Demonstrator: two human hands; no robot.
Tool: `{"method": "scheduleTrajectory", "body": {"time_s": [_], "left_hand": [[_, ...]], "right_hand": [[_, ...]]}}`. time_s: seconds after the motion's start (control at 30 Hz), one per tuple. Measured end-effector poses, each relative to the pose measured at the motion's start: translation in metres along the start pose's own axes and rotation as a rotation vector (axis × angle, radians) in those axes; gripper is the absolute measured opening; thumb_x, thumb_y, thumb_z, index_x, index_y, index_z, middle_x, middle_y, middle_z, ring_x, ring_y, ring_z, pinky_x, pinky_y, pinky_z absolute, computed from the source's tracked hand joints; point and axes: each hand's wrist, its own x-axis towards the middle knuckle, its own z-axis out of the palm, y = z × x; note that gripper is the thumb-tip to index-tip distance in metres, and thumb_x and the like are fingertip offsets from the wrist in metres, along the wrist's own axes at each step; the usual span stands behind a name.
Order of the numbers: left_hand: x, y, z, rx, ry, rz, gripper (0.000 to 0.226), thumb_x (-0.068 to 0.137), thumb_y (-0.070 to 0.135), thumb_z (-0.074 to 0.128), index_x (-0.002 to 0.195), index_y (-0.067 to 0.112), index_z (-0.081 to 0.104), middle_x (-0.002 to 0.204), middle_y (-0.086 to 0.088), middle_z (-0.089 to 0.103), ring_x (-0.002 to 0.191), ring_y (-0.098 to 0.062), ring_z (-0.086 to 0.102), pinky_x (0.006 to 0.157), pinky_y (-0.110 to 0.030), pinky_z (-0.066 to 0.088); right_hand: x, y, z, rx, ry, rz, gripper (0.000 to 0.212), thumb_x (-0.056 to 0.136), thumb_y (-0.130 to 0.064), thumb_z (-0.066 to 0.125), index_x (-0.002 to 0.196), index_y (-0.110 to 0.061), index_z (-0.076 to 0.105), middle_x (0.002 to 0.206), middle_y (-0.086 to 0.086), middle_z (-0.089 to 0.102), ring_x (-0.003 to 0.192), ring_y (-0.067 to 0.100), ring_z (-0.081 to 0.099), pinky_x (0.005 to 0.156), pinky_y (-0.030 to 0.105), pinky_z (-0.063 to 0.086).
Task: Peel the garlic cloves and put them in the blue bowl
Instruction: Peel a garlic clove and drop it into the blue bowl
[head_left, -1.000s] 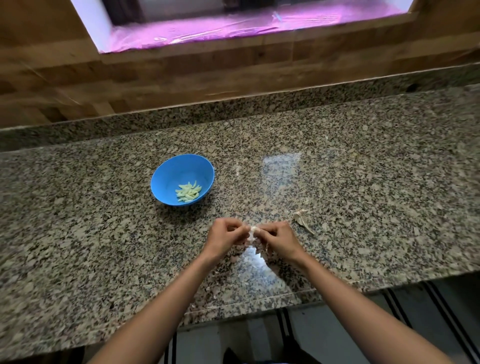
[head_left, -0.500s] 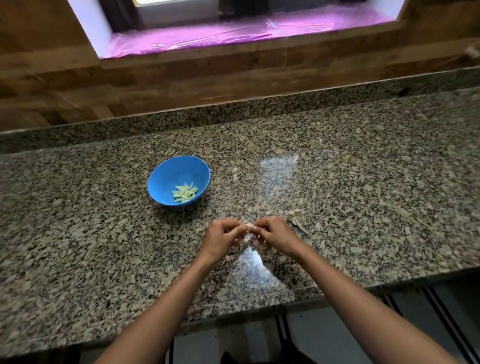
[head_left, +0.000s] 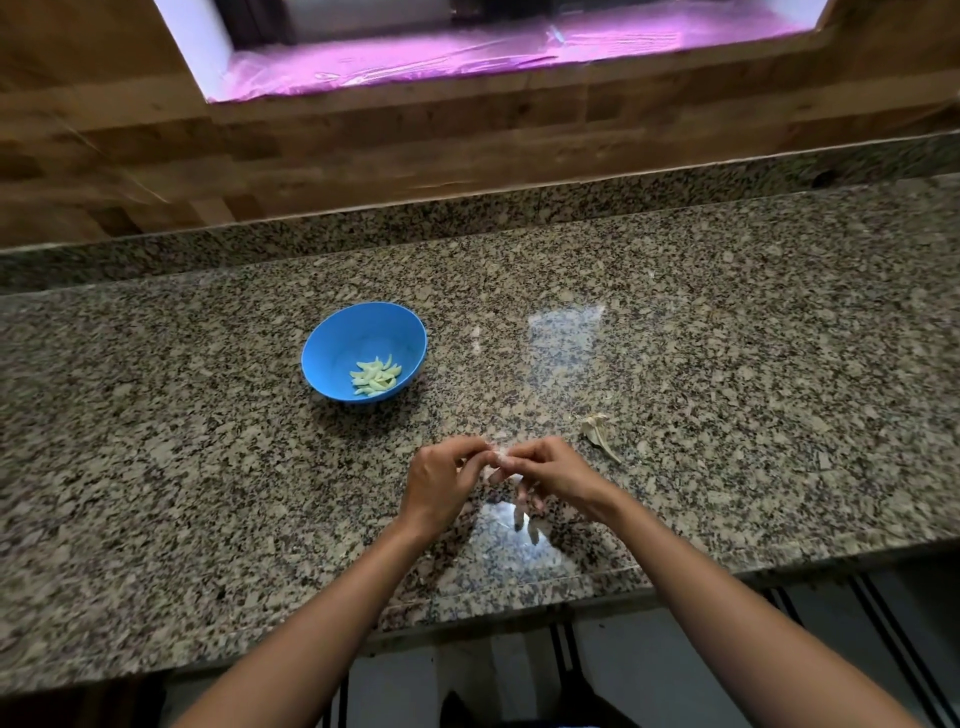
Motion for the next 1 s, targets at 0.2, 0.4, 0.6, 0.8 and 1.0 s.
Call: {"method": "scheduleTrajectory", "body": {"time_s": [0.2, 0.4, 0.6, 0.8, 1.0], "left_hand": [[0.003, -0.011, -0.003, 0.341, -0.162, 0.373, 0.031, 0.095, 0.024, 0.039, 0.087, 0.005, 0.062, 0.069, 0.004, 0.051, 0.050, -0.009, 0.047, 0.049, -0.018, 0.044], [0.010, 0.010, -0.008, -0.192, -0.537, -0.299, 0.024, 0.098, 0.021, 0.045, 0.081, 0.010, 0.057, 0.069, 0.002, 0.049, 0.057, -0.007, 0.041, 0.053, -0.015, 0.034], [0.011, 0.018, -0.016, -0.652, -0.525, -0.598, 0.021, 0.097, 0.012, 0.045, 0.081, 0.006, 0.057, 0.068, 0.000, 0.052, 0.057, -0.009, 0.043, 0.054, -0.018, 0.036], [0.008, -0.017, -0.006, 0.321, -0.203, 0.555, 0.014, 0.091, 0.009, 0.042, 0.082, 0.011, 0.052, 0.072, 0.001, 0.053, 0.060, -0.011, 0.047, 0.055, -0.019, 0.042], [0.008, 0.011, -0.001, -0.388, -0.314, -0.387, 0.025, 0.096, 0.008, 0.041, 0.075, 0.006, 0.055, 0.061, 0.001, 0.048, 0.049, -0.007, 0.036, 0.045, -0.017, 0.029]], "right_hand": [[0.001, 0.001, 0.003, -0.360, 0.069, -0.003, 0.020, 0.092, -0.014, 0.053, 0.074, -0.020, 0.062, 0.067, 0.000, 0.062, 0.048, 0.003, 0.049, 0.044, 0.015, 0.039], [0.004, 0.020, 0.004, -0.744, 0.197, -0.336, 0.025, 0.092, -0.010, 0.049, 0.077, -0.002, 0.067, 0.066, 0.008, 0.062, 0.052, 0.010, 0.054, 0.051, 0.017, 0.045], [0.007, 0.011, 0.000, -0.812, 0.186, -0.401, 0.032, 0.090, -0.017, 0.043, 0.086, 0.002, 0.068, 0.070, 0.008, 0.062, 0.054, 0.009, 0.049, 0.053, 0.011, 0.037], [-0.003, 0.002, 0.004, 0.027, -0.073, 0.035, 0.018, 0.091, -0.012, 0.054, 0.077, -0.006, 0.065, 0.062, 0.001, 0.059, 0.051, 0.008, 0.051, 0.049, 0.015, 0.042], [0.008, 0.005, 0.010, -0.607, 0.244, -0.196, 0.018, 0.091, -0.005, 0.052, 0.089, 0.002, 0.068, 0.071, 0.015, 0.064, 0.049, 0.005, 0.044, 0.046, 0.011, 0.038]]}}
